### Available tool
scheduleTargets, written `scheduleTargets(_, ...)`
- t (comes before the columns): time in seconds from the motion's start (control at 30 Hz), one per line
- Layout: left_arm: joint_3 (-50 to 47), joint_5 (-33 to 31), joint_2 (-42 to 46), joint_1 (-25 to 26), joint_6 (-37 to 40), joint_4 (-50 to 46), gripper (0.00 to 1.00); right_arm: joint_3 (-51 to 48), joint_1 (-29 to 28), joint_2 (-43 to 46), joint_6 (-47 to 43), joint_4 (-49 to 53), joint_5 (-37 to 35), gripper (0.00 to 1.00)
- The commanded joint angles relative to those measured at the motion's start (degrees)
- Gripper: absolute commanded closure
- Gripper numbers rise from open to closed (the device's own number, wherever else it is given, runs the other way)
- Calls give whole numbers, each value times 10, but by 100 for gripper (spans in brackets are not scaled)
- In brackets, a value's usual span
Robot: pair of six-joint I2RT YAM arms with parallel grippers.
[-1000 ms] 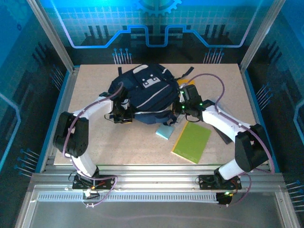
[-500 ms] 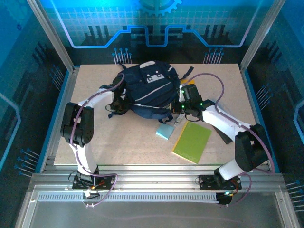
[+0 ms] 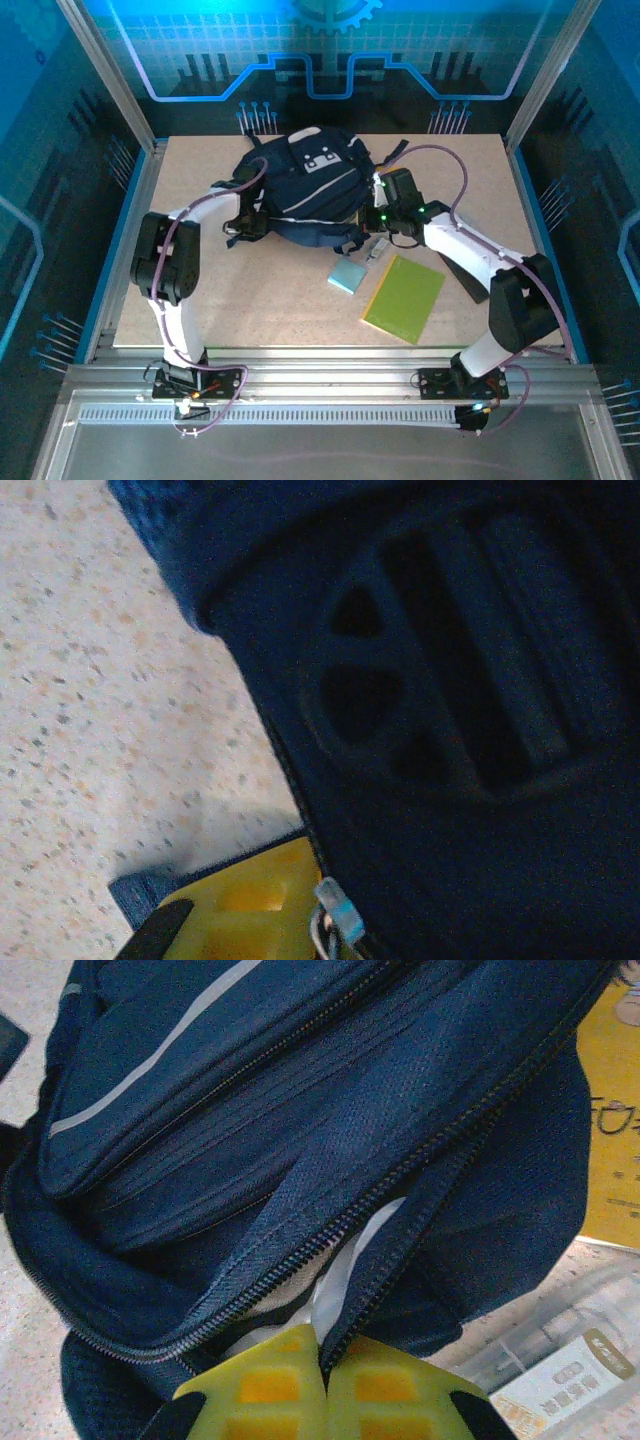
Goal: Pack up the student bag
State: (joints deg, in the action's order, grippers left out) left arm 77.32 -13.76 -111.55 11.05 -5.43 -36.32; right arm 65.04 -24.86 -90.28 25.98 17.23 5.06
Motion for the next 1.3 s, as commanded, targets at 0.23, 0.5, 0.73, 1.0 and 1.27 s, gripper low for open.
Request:
scheduleTargets(0.23, -31, 18, 75, -30, -110, -17, 31, 10, -6, -24, 118, -58, 6, 100)
scheduleTargets(0.5, -96, 118, 206, -31, -216, 46, 5, 25, -64, -76, 262, -142, 25, 100)
scheduleTargets(0.73, -100, 151, 264, -34, -271, 90, 1, 90, -135, -169, 355, -197, 51, 100)
scheduleTargets(1.0, -109, 247, 266, -18, -326, 168, 1, 119, -137, -160, 323, -124, 68, 55)
scheduleTargets(1.27, -83, 238, 226, 101, -368, 255, 1, 132, -30, -63, 94, 130, 14, 38)
